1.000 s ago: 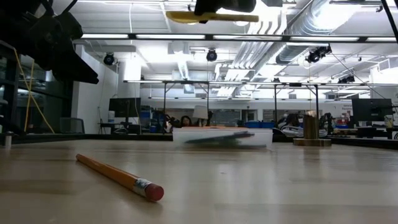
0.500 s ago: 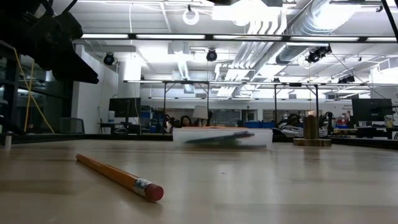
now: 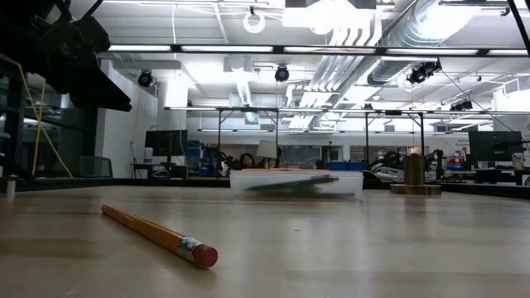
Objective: Pick & place school supplies into a supply box
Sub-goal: Put the yellow highlighter into the supply box
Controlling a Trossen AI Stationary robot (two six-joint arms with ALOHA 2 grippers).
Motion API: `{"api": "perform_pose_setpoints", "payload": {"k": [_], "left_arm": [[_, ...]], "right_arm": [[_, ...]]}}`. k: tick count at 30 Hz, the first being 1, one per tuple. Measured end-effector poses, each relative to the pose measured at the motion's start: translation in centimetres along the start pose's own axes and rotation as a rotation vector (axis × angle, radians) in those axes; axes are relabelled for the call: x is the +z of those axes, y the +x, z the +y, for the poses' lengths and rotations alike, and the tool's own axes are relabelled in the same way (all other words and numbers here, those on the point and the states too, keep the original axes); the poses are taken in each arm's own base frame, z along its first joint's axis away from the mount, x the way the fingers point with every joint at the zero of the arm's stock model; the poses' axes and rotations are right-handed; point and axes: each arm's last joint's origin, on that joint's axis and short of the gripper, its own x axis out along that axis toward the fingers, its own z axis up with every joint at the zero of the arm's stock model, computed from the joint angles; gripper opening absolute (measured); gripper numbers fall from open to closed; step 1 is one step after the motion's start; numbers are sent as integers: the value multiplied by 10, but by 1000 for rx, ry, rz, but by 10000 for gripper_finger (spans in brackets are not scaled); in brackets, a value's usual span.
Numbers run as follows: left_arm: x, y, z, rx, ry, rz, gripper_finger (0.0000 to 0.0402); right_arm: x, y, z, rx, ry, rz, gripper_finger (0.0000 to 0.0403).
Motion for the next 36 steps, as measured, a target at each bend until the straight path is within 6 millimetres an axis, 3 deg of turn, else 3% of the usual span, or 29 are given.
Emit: {"api": "perform_pose_setpoints", "payload": {"k": [12,28,36], "left_arm": [[0,0,0,0,0,0,179],[0,0,0,1,1,0,179],[0,0,0,1,1,0,179]], "right_arm": [[37,-11,30,331,-329,-358,6],[33,-8,58,422,-516,-455,7],[34,-8,59,427,-522,-464,9]]}}
